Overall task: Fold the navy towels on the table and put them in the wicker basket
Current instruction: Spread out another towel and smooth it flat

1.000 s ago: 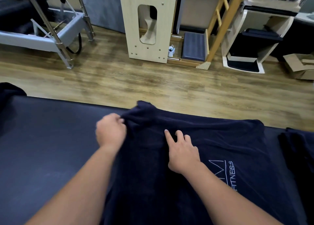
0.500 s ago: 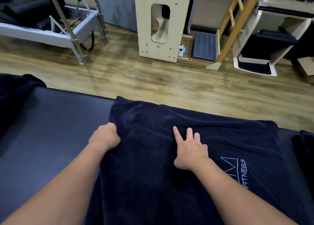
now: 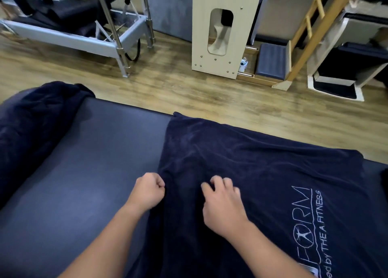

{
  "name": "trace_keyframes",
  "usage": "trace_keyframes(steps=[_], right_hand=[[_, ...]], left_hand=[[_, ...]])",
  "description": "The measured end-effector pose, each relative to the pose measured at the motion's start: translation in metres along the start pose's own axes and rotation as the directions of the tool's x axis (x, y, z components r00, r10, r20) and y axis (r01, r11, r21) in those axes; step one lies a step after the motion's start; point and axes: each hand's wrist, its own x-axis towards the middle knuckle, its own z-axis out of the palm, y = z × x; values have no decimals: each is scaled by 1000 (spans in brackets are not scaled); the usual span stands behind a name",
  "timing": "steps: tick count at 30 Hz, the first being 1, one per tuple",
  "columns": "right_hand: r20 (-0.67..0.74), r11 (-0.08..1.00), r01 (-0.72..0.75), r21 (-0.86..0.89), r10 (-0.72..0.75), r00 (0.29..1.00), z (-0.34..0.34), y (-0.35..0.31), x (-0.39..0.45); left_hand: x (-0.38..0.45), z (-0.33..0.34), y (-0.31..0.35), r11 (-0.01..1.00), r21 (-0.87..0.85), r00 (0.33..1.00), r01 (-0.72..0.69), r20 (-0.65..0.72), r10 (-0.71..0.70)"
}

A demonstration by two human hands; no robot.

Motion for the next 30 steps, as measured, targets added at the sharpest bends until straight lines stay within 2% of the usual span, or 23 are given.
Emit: trace_keyframes(steps=[2,3,6,11,13,16,18,20,22,25,27,28,30], right_hand=[[72,998,44,40,-46,996,1,-15,-14],[134,998,29,53,-36,990,5,-19,-21],[229,997,12,71,-28,973,14,-28,-40],[232,997,-4,83,-16,973,34,-30,-54],[227,995,-46,88,25,974,35,-25,-53],[271,987,-131,90,102,957,32,-16,-55],[303,983,-168,69,140,943,29,-13,-60],[289,986,-165,31,149,946,26,-17,-69],[238,995,-95,5,91,967,27,-27,-81],[232,993,104,49,-113,966,35,-45,-107],[275,982,176,61,-186,943,45,-51,-121],[287,983,178,47,-184,940,50,-53,-125],[276,995,93,38,-100,956,58,-55,-129]], left_hand=[[-12,1,-8,999,-33,999,-7,31,8],[-20,2,-10,1000,5,998,-6,61,5],[-49,15,-14,961,273,994,-39,105,10],[-80,45,-13,882,466,994,-67,-45,99],[-84,43,-16,909,416,993,-19,-101,67],[-87,20,-35,978,141,956,151,-271,-108],[-92,9,-52,983,26,935,182,-316,-164],[-105,9,-62,983,4,941,182,-291,-173],[-120,14,-68,979,10,956,202,-218,-195],[-148,22,-78,953,188,970,238,-88,-225],[-164,25,-88,936,264,972,233,-72,-222],[-171,25,-95,937,249,969,245,-97,-228],[-179,22,-111,952,63,944,300,-163,-287]])
